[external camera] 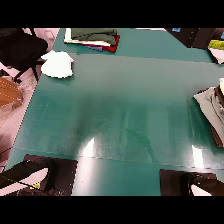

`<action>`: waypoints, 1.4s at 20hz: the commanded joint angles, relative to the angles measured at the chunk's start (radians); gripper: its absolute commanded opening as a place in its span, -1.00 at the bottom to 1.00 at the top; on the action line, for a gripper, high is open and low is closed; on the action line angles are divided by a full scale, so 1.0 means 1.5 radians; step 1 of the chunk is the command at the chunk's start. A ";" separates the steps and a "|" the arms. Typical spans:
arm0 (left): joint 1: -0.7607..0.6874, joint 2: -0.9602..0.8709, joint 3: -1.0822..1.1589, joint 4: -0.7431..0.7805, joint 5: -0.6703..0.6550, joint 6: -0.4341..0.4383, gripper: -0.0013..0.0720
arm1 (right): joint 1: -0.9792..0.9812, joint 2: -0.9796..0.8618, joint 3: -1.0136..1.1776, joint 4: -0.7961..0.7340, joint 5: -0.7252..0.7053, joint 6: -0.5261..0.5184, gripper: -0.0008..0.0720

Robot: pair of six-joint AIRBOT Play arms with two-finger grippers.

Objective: Fold the shirts.

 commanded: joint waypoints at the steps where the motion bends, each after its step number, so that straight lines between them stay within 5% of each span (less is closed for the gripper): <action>1: 0.000 0.000 0.000 0.000 0.000 0.000 0.35 | 0.001 0.000 0.000 0.000 0.000 0.000 -0.93; 22: 0.000 0.000 0.000 -0.002 0.003 -0.001 0.35 | 0.001 0.000 0.000 0.005 -0.066 0.000 -0.93; 28: 0.000 0.000 0.000 -0.079 -0.045 -0.005 0.35 | 0.005 -0.001 0.000 0.047 -0.067 0.001 -0.92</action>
